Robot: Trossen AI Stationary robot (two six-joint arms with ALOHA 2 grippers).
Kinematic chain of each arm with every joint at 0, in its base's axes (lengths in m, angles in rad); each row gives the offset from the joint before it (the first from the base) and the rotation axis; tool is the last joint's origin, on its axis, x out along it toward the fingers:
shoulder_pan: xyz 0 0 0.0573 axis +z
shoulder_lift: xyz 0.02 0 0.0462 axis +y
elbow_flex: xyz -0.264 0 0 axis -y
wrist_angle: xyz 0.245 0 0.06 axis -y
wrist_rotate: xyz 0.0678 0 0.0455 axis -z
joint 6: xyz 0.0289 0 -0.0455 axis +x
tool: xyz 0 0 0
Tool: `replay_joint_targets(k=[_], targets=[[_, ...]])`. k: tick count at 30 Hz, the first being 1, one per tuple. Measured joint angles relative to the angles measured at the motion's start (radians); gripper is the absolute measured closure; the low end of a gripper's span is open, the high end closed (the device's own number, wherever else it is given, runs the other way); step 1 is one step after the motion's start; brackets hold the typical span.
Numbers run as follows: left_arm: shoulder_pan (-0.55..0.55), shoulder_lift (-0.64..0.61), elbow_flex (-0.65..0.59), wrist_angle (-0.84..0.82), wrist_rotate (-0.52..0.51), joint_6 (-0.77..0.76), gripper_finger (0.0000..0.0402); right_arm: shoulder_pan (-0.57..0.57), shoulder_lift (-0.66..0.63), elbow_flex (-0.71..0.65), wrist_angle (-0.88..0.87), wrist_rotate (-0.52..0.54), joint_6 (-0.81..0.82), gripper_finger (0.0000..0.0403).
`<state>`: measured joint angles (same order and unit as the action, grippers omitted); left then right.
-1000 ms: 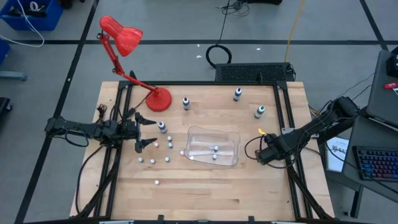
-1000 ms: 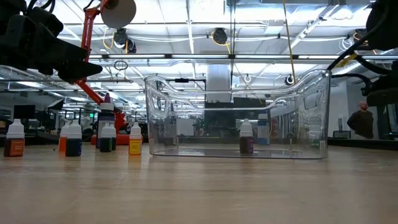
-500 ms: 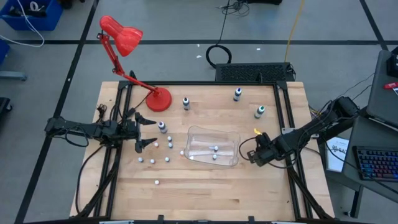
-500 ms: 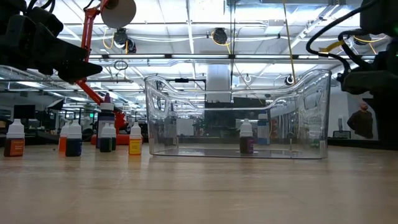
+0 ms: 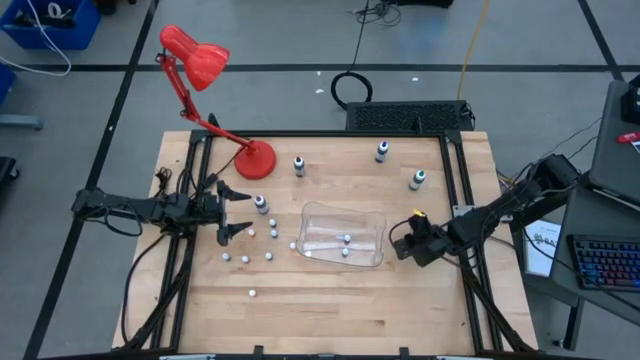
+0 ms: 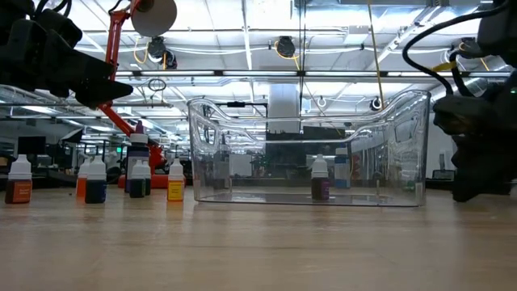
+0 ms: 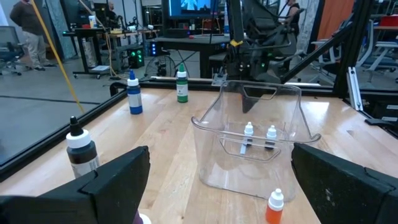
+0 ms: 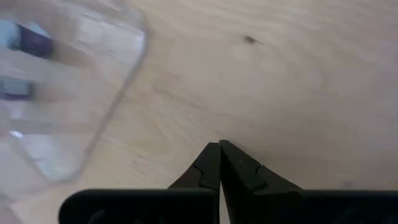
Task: Pick & Place food coloring
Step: Put the small orange food coloring bottle into the transparent bin
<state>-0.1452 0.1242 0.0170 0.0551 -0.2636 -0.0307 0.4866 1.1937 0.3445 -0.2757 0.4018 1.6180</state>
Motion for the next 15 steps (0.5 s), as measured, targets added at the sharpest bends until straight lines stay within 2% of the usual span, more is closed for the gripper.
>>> replay_joint_targets(k=[8, 15], targets=[[0.0, 0.0, 0.0, 0.0, 0.0, 0.0, 0.0014, 0.0, 0.002, -0.013, 0.074, 0.042, -0.045, 0.0403], [0.0, 0.0, 0.0, 0.001, 0.0, 0.0, 0.0014, -0.001, 0.005, -0.018, 0.32, 0.066, -0.243, 0.0403]])
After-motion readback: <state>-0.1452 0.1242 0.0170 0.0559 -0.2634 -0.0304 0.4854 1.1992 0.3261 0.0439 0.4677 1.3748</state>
